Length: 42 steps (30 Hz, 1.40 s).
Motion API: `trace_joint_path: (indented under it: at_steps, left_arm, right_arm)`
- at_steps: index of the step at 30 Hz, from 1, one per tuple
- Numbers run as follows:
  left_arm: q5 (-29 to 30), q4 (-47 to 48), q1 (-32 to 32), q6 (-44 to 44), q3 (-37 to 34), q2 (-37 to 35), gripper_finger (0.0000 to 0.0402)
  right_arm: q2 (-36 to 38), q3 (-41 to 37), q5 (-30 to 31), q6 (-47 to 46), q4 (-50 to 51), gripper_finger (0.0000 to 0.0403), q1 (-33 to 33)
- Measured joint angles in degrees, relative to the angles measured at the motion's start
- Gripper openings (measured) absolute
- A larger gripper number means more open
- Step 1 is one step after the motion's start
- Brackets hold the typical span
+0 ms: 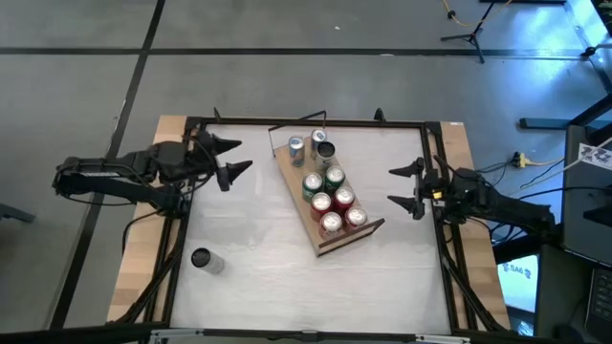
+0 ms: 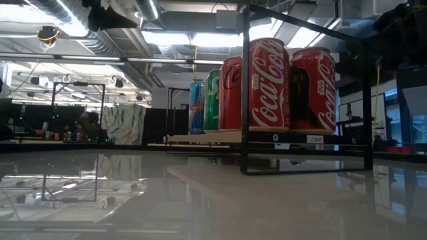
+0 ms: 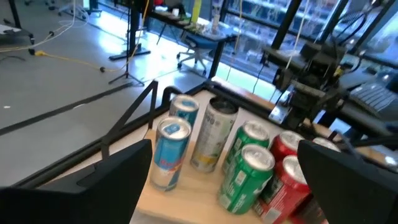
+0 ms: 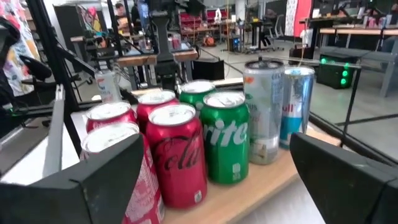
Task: Place canned beverage on shelf
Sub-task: Put the white-yellow soda can on the shelf aligned with the other white-yellow soda can
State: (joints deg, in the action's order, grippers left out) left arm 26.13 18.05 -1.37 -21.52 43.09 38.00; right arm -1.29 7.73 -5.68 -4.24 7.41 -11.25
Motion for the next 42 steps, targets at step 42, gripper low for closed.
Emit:
trace_joint_path:
  at_steps: [42]
  left_arm:
    - [-37.2,72.1,20.2,-53.1,50.9,40.4,0.0392]
  right_arm:
    - [1.0,-4.6,-0.9,-1.0,-2.0,0.0399,0.0]
